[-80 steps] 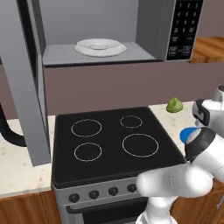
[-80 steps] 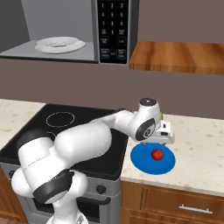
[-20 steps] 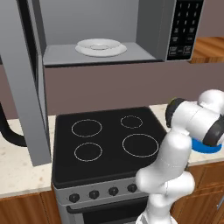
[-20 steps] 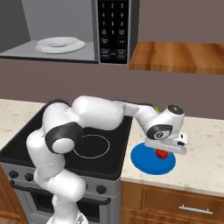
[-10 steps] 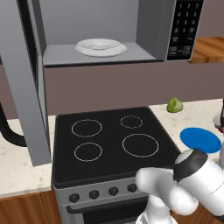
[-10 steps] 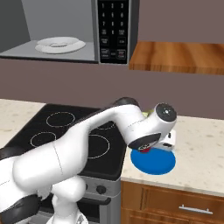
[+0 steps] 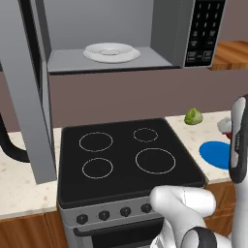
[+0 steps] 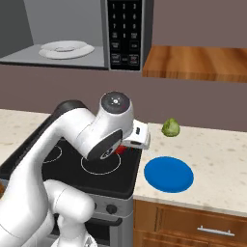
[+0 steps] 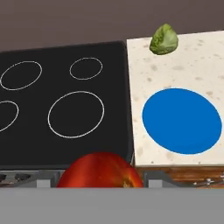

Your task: Pick the tomato from the counter and place it in the microwave.

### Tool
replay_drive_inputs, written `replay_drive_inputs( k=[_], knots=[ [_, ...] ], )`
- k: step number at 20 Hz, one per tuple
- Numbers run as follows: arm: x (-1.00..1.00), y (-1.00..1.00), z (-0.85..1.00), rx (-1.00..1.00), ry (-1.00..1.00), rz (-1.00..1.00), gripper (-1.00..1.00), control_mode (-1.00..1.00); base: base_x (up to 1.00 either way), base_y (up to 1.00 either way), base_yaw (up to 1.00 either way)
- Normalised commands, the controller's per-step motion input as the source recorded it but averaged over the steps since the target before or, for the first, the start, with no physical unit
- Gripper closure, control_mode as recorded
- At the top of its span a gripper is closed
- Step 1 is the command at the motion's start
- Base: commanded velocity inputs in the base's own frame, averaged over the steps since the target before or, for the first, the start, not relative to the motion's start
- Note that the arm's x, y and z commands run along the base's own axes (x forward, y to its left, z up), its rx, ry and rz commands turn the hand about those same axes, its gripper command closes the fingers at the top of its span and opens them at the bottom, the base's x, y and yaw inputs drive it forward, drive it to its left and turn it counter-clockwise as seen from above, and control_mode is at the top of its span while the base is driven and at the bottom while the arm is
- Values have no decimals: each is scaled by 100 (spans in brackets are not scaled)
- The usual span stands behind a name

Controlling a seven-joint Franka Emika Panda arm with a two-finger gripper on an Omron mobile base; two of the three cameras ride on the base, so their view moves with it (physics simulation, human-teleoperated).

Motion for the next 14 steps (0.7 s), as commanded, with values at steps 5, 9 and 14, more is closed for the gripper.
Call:
replay_drive_inputs(
  k=[5, 9, 14],
  knots=[
    [10, 100, 60, 0, -13, 0, 100, -100, 0, 0, 0],
    [43, 100, 82, 0, -14, 0, 100, -100, 0, 0, 0],
    [63, 100, 86, 0, -13, -4, 100, -100, 0, 0, 0]
  ],
)
